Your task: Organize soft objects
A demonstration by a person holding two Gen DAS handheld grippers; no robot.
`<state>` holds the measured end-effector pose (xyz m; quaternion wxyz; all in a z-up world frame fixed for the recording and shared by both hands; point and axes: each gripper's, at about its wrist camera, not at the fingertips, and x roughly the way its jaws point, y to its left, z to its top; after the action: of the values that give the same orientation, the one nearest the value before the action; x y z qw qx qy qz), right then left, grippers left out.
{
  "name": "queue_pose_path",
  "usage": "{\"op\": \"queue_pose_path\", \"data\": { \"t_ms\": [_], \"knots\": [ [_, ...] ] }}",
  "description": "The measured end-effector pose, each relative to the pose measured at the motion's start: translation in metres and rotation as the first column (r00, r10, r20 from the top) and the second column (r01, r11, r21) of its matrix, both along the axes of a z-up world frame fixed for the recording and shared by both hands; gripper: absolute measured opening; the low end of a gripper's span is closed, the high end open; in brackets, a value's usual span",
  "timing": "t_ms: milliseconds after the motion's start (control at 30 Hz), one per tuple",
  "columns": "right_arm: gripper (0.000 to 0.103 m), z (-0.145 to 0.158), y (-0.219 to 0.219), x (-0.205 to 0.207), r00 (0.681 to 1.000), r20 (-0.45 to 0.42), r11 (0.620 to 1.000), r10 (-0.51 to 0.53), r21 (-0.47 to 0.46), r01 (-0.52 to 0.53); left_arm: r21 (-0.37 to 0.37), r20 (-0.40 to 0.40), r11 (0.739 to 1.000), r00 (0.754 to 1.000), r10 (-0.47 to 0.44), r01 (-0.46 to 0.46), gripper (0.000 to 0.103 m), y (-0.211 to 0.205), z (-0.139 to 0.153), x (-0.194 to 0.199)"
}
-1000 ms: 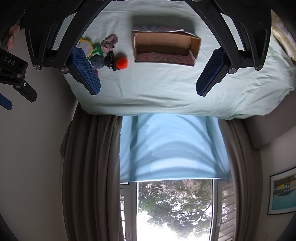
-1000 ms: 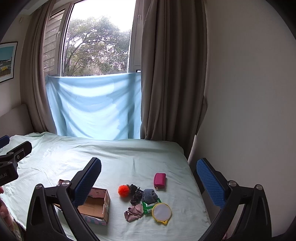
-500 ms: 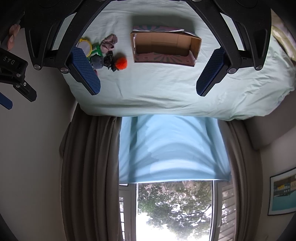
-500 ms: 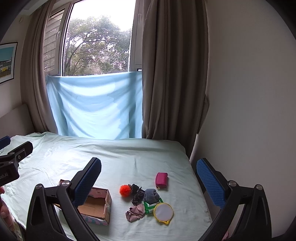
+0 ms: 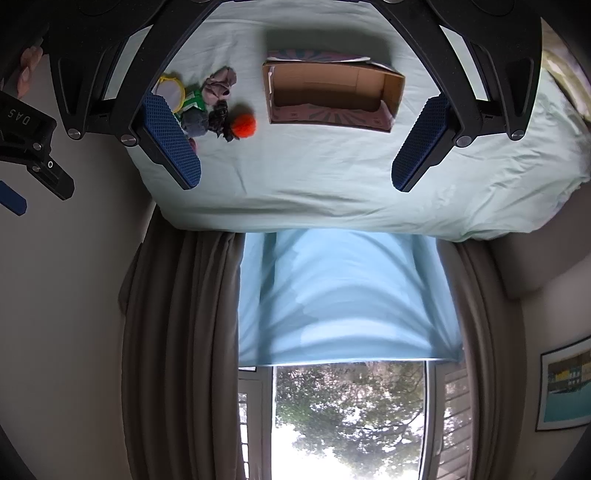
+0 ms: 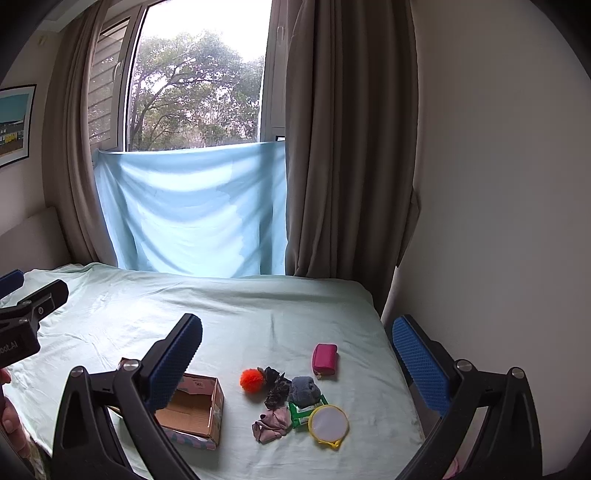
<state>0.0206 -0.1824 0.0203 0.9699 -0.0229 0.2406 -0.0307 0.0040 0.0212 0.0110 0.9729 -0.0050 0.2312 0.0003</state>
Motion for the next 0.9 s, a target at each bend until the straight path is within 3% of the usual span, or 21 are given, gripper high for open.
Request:
{"op": "queue_pose_path", "data": {
  "t_ms": [267,467,700,900],
  "knots": [
    [0.103,0.001,-0.007,0.010,0.999,-0.024,1.000,-0.027,0.003,0.027,-0.010,-0.026,1.000,0.999,-0.019,0.019,0.103,0.003,0.002,0.022],
    [0.103,-0.020,-0.012,0.025,0.989,-0.099,0.994,-0.108,0.022,0.111,-0.014,-0.143,0.992,0.981,-0.130,0.129,0.103,-0.002,-0.022,0.068],
    [0.103,-0.073,-0.020,0.047,0.962,-0.181,0.975,-0.207,0.047,0.218,-0.019,-0.289,0.948,0.906,-0.309,0.317,0.103,-0.021,-0.087,0.136],
    [0.103,-0.124,-0.033,0.078,0.935,-0.251,0.959,-0.250,0.065,0.274,-0.044,-0.430,0.898,0.804,-0.412,0.437,0.103,-0.048,-0.158,0.201]
  ]
}}
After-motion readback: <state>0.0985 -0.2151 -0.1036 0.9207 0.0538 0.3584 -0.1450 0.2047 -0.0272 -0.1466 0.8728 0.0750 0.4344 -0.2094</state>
